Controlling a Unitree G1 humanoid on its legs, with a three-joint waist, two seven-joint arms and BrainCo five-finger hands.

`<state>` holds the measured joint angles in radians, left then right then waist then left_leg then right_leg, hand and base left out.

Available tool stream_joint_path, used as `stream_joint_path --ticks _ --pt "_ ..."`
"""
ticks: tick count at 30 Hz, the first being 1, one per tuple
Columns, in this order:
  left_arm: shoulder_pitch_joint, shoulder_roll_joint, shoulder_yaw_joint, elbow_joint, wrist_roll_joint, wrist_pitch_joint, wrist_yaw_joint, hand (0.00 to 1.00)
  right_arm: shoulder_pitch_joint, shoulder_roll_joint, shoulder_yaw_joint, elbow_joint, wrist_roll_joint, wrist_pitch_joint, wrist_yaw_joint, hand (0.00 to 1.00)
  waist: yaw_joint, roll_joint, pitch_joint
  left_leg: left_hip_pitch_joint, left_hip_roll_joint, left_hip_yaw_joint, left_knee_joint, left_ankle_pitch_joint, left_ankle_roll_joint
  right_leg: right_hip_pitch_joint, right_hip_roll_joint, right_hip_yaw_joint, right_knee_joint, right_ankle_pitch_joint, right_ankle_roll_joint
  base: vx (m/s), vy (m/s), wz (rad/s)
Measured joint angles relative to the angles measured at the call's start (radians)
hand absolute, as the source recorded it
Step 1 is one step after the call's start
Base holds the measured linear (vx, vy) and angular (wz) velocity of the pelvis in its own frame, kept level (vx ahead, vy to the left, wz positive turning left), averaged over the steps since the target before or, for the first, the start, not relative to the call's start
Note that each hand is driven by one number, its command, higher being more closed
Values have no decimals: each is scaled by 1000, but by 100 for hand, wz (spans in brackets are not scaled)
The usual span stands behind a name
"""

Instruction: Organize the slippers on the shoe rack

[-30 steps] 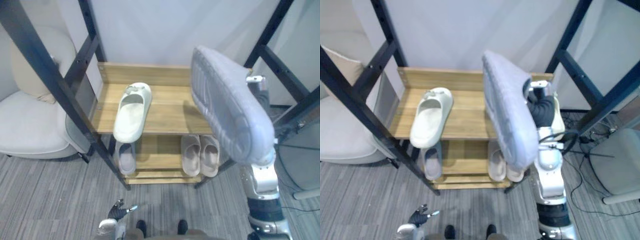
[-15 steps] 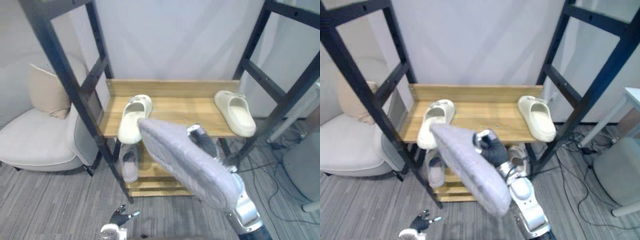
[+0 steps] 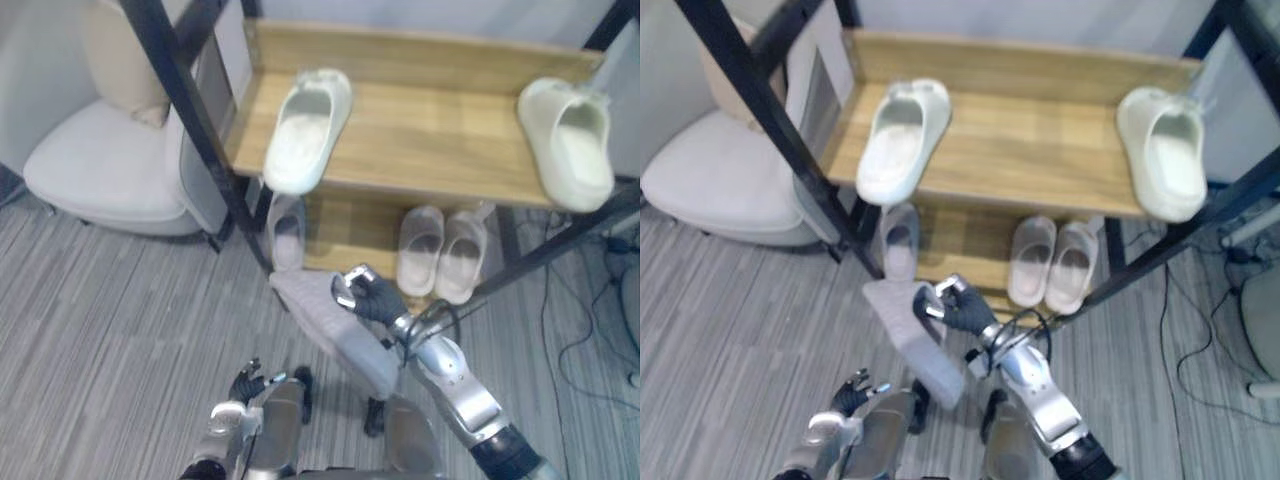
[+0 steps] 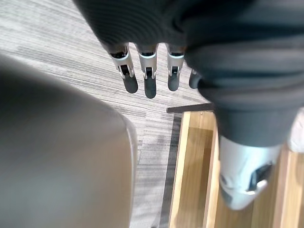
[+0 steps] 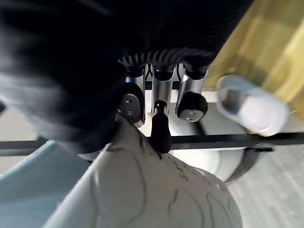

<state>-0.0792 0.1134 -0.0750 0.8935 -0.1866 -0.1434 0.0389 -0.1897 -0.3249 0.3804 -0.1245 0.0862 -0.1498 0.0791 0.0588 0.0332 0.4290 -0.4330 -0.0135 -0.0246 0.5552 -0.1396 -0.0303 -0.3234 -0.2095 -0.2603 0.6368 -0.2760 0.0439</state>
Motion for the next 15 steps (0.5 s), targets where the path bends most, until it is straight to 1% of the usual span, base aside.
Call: stream_joint_path --ticks 1,2,3,5,6,10,12,14,15 --pt "-8 -1 1 -1 -8 -4 3 0 -27 0 -7 15 -16 0 -14 100 1 2 1 -36 4 0 23 0 0 -37 0 1 25 -2 -2 -185 9 -9" --pt "-38 1 5 -1 -11 -6 7 0 -78 5 -36 50 -49 -1 -48 100 1 2 12 -105 9 -1 64 -1 -1 -108 -1 3 69 -7 -11 -162 12 -7" --pt "-45 1 8 -1 -12 -6 7 0 -90 4 -41 61 -51 -1 -55 100 2 2 15 -120 11 0 75 -1 -2 -122 -1 4 81 -8 -13 -131 -1 -5" --pt "-75 0 20 -2 -12 -11 13 0 -142 -1 -63 100 -92 -1 -82 100 3 3 30 -177 17 7 129 -12 -4 -179 -7 9 134 -18 -23 -95 14 -9" --pt "-93 3 22 -3 -12 -20 22 0 -179 -11 -72 119 -114 0 -102 100 5 4 37 -218 20 11 172 -24 0 -221 -12 15 176 -28 -28 -121 26 -9" --pt "-110 13 57 -48 -14 -26 40 0 -274 -44 -105 153 -177 -3 -167 100 8 6 54 -337 21 10 275 -50 2 -338 -27 20 281 -58 -38 -111 15 -1" --pt "-110 32 66 -42 -12 -21 51 0 -330 -72 -112 186 -207 -2 -202 100 13 6 58 -390 21 4 304 -50 3 -387 -33 15 312 -63 -43 -86 -4 5" --pt "-109 44 69 -29 -12 -13 61 0 -391 -102 -129 211 -232 -2 -224 100 21 6 80 -434 22 -1 332 -51 4 -425 -38 11 342 -69 -47 -72 -3 5" --pt "-109 44 69 -17 -11 -3 67 0 -428 -118 -141 231 -245 0 -242 100 30 4 94 -459 21 -4 345 -51 3 -452 -39 10 356 -70 -48 -83 -2 2"
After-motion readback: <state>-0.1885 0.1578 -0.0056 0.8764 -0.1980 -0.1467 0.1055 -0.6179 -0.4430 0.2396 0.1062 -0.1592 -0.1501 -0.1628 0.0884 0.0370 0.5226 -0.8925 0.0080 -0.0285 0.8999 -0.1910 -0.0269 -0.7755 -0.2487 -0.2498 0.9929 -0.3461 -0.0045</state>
